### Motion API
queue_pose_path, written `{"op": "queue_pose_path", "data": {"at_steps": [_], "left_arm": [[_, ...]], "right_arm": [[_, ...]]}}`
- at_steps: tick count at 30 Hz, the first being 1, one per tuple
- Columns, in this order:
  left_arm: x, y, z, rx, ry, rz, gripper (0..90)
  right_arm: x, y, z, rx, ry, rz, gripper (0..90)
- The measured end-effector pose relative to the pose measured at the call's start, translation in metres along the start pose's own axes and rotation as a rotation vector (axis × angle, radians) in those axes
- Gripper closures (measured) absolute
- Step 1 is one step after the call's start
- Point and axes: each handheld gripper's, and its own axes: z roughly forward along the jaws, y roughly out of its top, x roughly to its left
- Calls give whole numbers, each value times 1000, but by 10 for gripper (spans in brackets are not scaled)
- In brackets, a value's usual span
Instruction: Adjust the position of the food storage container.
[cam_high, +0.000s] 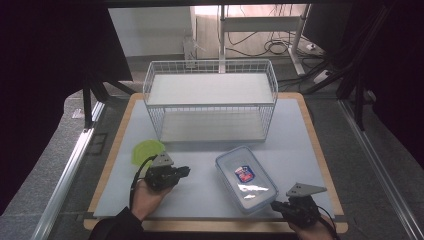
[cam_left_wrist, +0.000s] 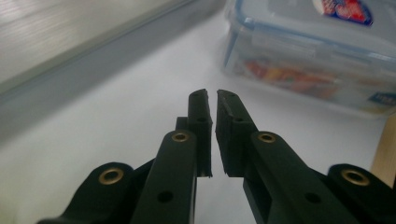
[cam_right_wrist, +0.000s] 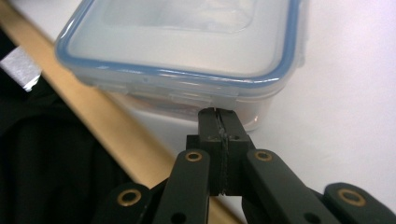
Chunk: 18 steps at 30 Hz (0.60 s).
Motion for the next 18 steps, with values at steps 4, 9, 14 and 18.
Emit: {"op": "queue_pose_path", "data": {"at_steps": [4,9,14,18], "left_arm": [[8,17,23,2,25,18,864],[16,29,57,11,26,34,866],[16,33,82,30,36,30,885],[17,29,81,28,29,18,897]], "right_arm": [[-12,12,9,-3,-21,14,899],[-21,22,16,-1,-31,25,899],[-33,32,24,-5,-40,50,899],[-40,40,30,-3,-65,55,899]]}}
